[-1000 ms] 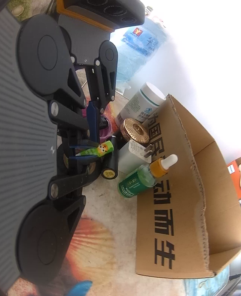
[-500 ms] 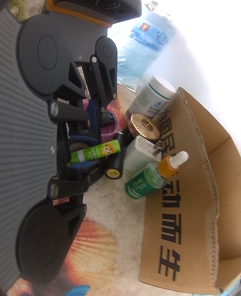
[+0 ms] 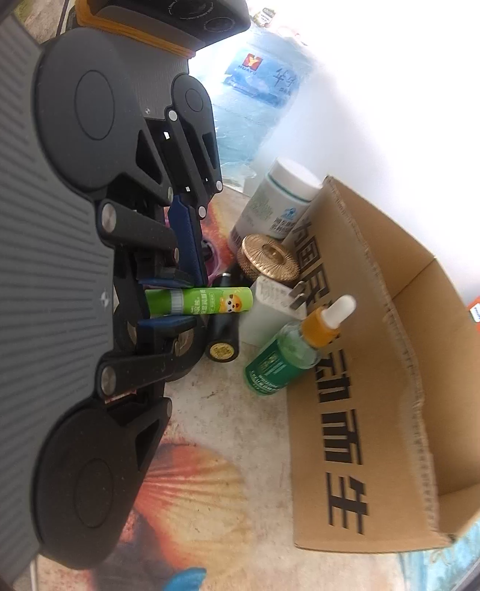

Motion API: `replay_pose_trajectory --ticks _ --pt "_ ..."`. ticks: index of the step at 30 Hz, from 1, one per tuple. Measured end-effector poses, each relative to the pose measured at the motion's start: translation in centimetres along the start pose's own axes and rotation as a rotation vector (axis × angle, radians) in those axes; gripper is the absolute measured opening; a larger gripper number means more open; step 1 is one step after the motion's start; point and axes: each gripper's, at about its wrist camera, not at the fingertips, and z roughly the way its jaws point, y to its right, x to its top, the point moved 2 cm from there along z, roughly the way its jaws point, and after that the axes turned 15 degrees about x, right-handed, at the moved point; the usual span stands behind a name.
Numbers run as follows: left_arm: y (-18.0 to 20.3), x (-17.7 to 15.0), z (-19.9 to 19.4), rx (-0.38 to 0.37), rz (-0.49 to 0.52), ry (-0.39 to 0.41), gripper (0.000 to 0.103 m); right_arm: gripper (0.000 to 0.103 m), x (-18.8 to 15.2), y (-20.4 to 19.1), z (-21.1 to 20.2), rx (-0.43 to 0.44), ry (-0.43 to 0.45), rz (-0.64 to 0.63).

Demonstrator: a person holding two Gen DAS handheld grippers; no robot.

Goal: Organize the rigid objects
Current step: 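Carry the glue stick into the cardboard box and open the right tool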

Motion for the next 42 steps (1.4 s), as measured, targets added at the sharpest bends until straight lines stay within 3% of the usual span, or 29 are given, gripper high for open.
replay_pose_trajectory --ticks 5,11,15,22,25,35,37,39,42 --pt "-1.3 2.2 -3.6 0.044 0.020 0.102 0.043 0.015 2.4 -4.2 -1.2 0.009 0.071 -0.063" --pt "-5.3 7.7 -5.1 0.172 0.015 0.158 0.043 0.015 9.7 -7.5 0.4 0.065 0.127 -0.106" --pt "-9.2 11.4 -1.6 0.199 -0.013 0.091 0.043 0.015 15.5 -6.6 4.2 0.027 0.106 -0.058" --pt "-14.3 14.0 8.4 0.277 -0.024 -0.125 0.047 0.014 22.8 0.6 12.6 -0.039 0.025 0.257" --pt "-16.2 13.7 9.5 0.306 -0.052 -0.171 0.047 0.014 24.1 1.9 15.3 -0.071 0.008 0.304" --pt "-17.0 13.5 7.5 0.297 -0.085 -0.128 0.047 0.018 25.0 4.1 20.8 -0.117 -0.065 0.383" --pt "-17.1 13.5 7.1 0.294 -0.096 -0.117 0.048 0.036 24.9 4.2 20.6 -0.104 -0.073 0.391" --pt "-17.2 13.5 6.5 0.287 -0.110 -0.104 0.049 0.044 24.9 3.8 19.8 -0.109 -0.053 0.387" --pt "-17.4 13.4 4.5 0.268 -0.134 -0.065 0.050 0.045 24.6 2.7 17.1 -0.079 -0.011 0.379"
